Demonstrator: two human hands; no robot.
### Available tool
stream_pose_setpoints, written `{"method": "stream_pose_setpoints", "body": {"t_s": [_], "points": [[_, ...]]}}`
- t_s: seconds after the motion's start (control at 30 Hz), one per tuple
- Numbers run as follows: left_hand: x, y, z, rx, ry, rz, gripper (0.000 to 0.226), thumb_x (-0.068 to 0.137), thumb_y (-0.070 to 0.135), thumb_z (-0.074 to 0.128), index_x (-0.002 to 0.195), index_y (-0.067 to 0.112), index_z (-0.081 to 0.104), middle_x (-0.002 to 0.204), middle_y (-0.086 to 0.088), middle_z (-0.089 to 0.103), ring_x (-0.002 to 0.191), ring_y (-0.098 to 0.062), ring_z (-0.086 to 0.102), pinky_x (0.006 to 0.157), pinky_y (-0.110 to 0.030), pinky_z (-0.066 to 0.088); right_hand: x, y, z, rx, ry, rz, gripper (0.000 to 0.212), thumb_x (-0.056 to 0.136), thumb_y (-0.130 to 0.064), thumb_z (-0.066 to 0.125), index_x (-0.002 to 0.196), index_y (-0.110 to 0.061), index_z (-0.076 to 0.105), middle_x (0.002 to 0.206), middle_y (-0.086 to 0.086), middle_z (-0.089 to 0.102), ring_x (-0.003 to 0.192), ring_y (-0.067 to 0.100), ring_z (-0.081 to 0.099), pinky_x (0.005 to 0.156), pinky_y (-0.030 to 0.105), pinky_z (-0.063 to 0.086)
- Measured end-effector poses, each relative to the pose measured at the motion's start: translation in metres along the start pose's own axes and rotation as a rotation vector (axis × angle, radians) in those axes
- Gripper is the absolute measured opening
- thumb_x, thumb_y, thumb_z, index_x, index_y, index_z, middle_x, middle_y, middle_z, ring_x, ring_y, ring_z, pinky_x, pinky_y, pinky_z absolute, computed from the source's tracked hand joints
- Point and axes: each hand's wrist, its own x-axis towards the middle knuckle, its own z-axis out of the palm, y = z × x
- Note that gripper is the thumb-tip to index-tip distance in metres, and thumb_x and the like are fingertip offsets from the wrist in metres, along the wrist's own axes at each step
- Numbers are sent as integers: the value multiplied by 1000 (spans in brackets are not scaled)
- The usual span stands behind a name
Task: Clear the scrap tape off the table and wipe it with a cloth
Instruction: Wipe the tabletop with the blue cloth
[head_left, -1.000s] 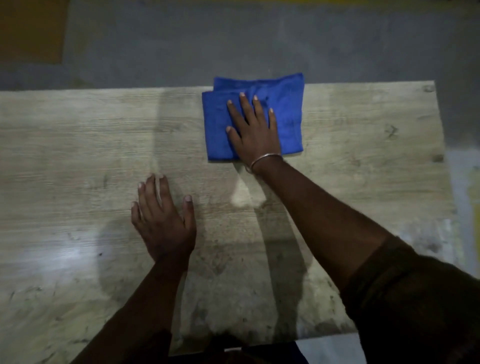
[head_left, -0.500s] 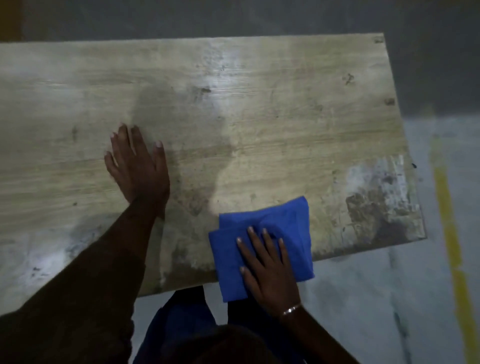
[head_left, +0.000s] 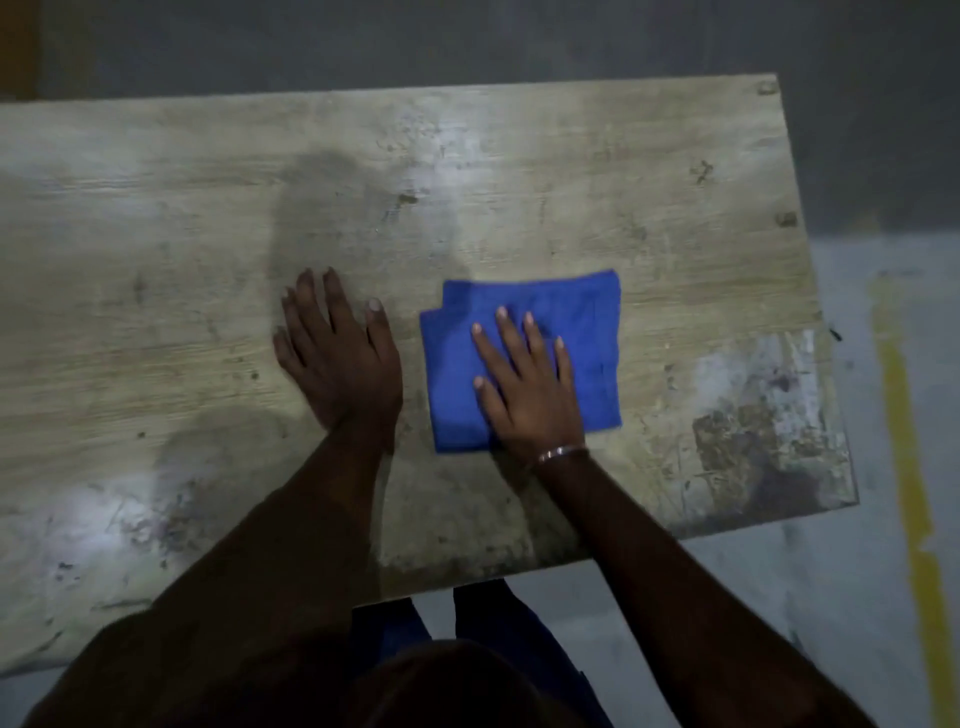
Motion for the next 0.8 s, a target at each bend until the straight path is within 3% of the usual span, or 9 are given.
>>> {"method": "stream_pose_setpoints", "body": {"t_s": [0.23, 0.4, 0.6, 0.8], "points": [[2, 7, -8, 33, -38, -12, 58, 109, 52, 33, 160, 23, 37, 169, -2, 34, 157, -27, 30, 123, -53, 27, 213, 18, -43, 54, -38, -4, 61, 107, -53, 29, 165, -39, 15, 175, -9, 7, 162, 18, 3, 127, 52, 6], [1, 8, -9, 35, -56, -26, 57, 108, 51, 38, 159, 24, 38, 169, -1, 34, 158, -27, 29, 123, -53, 27, 283, 32, -63, 60, -85, -10, 60, 108, -52, 32, 165, -39, 17, 175, -7, 7, 162, 21, 2, 126, 54, 3], [-2, 8, -9, 35, -35, -3, 57, 109, 51, 37, 159, 23, 39, 168, -2, 34, 157, -27, 30, 122, -53, 28, 230, 35, -51, 51, -39, -27, 62, 107, -52, 30, 165, -36, 17, 175, -5, 8, 162, 22, 3, 127, 53, 4], [-7, 4, -6, 43, 13, 28, 57, 110, 53, 33, 158, 23, 39, 167, -2, 36, 157, -25, 30, 123, -52, 27, 72, 44, -24, 79, -26, -97, 62, 105, -51, 38, 164, -36, 23, 174, -7, 13, 162, 21, 9, 126, 52, 10]]}}
